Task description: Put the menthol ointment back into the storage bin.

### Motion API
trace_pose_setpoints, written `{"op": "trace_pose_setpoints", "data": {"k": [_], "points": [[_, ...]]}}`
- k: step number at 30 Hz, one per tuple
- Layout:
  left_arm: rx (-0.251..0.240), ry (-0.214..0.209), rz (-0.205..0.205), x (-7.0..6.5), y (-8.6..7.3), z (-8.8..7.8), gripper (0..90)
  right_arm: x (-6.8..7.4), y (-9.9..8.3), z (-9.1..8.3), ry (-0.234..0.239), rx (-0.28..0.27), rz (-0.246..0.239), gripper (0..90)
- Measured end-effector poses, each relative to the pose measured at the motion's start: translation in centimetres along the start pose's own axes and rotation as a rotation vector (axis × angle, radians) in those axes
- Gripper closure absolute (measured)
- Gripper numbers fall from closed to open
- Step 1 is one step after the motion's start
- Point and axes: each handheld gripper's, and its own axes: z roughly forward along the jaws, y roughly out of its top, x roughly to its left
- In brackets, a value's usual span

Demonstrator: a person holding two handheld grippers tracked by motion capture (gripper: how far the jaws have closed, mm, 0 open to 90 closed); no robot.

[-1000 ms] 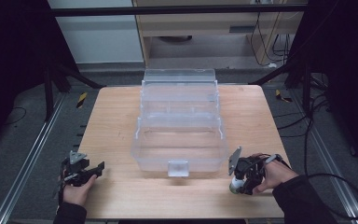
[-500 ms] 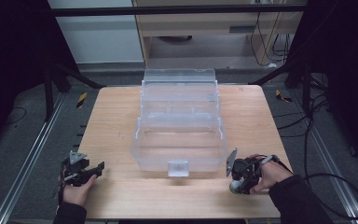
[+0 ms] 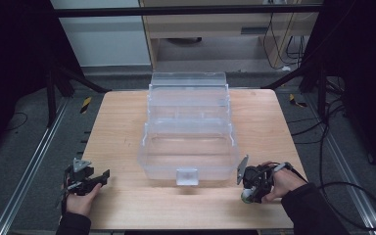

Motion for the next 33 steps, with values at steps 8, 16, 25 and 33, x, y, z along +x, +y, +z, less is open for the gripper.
{"op": "trace_pose_setpoints", "data": {"k": [8, 16, 25, 33], "points": [[0.001, -0.001, 0.002, 0.0, 0.0, 0.0, 34.7, 0.0, -0.1, -0.7, -0.004, -0.013, 0.019, 50.2], [0.001, -0.002, 0.003, -0.1, 0.0, 0.0, 34.6, -0.1, -0.4, -3.3, -0.036, -0.066, 0.057, 50.2], [0.000, -0.004, 0.001, -0.1, 0.0, 0.0, 34.6, -0.3, -0.4, -5.7, -0.059, -0.105, 0.086, 50.2], [0.005, -0.008, -0.002, -0.2, 0.1, 0.2, 34.6, -0.4, 0.4, -7.5, -0.067, -0.140, 0.105, 50.3]]}}
